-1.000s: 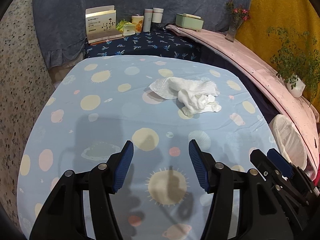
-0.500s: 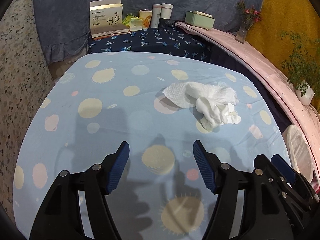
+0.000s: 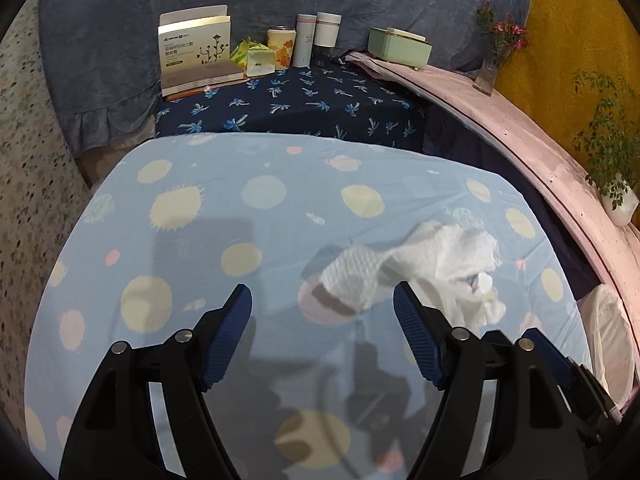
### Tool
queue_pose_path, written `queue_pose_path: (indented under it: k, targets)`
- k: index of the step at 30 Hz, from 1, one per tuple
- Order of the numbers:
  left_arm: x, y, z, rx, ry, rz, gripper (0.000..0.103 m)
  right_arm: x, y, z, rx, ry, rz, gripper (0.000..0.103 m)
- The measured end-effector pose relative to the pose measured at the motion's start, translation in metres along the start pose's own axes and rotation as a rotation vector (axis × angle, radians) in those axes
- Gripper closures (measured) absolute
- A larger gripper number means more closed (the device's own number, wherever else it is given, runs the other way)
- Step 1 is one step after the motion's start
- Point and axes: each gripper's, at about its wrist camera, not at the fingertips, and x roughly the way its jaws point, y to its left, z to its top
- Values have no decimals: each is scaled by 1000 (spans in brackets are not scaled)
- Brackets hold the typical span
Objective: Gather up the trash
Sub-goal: 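Grasp the white towel with the left tool while the right tool grasps the white socks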
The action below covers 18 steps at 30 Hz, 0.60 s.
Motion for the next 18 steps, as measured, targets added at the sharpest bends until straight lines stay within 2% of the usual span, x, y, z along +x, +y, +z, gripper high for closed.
queue_pose_path:
  k: [9, 12, 14, 15, 16, 17, 18]
  targets:
    - [34, -12, 22, 41, 17, -24, 31, 31, 3, 3, 2, 27, 14, 45]
    - [47, -18, 19, 64, 39, -39, 35, 40, 2, 2, -2, 39, 17, 48]
    - [52, -24, 16, 85, 55, -58, 47, 44, 1, 0, -4, 53, 25, 58]
    - [55, -26, 15, 94, 63, -66, 51, 46, 1, -2, -7, 62, 29, 68]
    - [57, -29, 12, 103, 75, -79, 59, 47, 0, -4, -11, 69, 34, 75]
    - [60, -31, 10, 110, 88, -92, 72, 46, 0, -6, -14, 69, 40, 77]
    - [61, -33, 8, 115, 99, -101, 77, 44, 0, -8, -20, 68, 44, 83]
